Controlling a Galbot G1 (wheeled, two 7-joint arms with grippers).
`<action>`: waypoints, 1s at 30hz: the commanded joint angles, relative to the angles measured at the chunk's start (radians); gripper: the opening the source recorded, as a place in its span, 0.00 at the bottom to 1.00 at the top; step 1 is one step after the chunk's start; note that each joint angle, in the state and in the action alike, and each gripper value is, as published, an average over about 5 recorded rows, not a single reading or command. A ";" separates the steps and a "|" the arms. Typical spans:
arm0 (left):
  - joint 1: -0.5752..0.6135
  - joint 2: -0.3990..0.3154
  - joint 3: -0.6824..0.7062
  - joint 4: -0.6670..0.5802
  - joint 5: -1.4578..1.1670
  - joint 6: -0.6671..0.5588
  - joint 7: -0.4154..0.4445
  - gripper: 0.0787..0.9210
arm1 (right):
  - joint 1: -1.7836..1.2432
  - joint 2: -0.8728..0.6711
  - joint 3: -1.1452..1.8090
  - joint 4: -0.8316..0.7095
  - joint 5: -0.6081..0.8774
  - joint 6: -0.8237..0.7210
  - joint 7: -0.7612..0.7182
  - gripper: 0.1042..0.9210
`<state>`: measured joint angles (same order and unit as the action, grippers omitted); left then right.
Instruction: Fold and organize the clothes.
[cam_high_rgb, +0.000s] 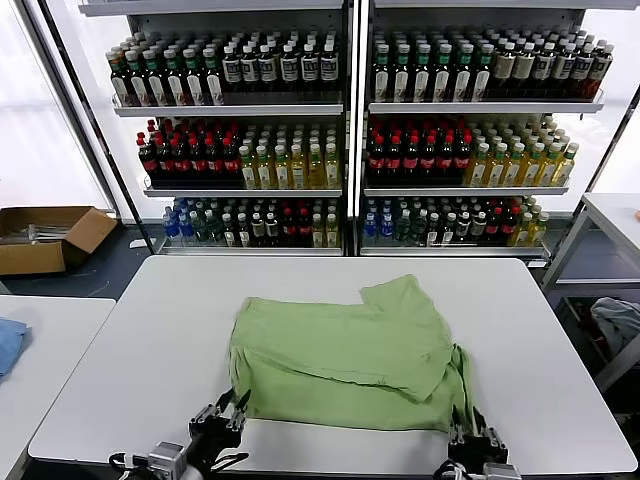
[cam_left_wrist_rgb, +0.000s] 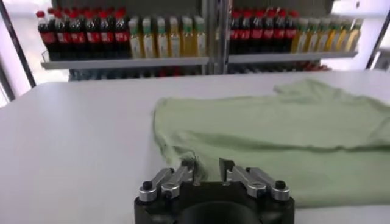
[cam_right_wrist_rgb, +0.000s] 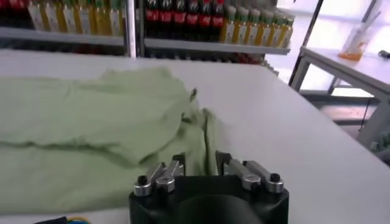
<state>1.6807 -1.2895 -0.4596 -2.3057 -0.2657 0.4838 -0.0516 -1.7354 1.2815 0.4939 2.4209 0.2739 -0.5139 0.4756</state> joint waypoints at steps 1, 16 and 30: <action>-0.042 -0.023 -0.046 -0.258 -0.107 0.036 0.003 0.44 | 0.129 -0.015 0.180 0.120 0.085 -0.036 -0.018 0.58; -0.741 0.155 0.087 0.478 -0.271 0.033 0.097 0.88 | 0.996 -0.375 -0.163 -0.679 0.408 -0.061 -0.325 0.88; -1.054 0.073 0.257 0.983 -0.175 0.084 0.080 0.88 | 1.357 -0.078 -0.382 -1.269 0.284 -0.036 -0.315 0.88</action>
<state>0.8972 -1.2037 -0.3132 -1.7031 -0.4736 0.5415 0.0237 -0.6226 1.1095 0.2283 1.5056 0.5710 -0.5514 0.1934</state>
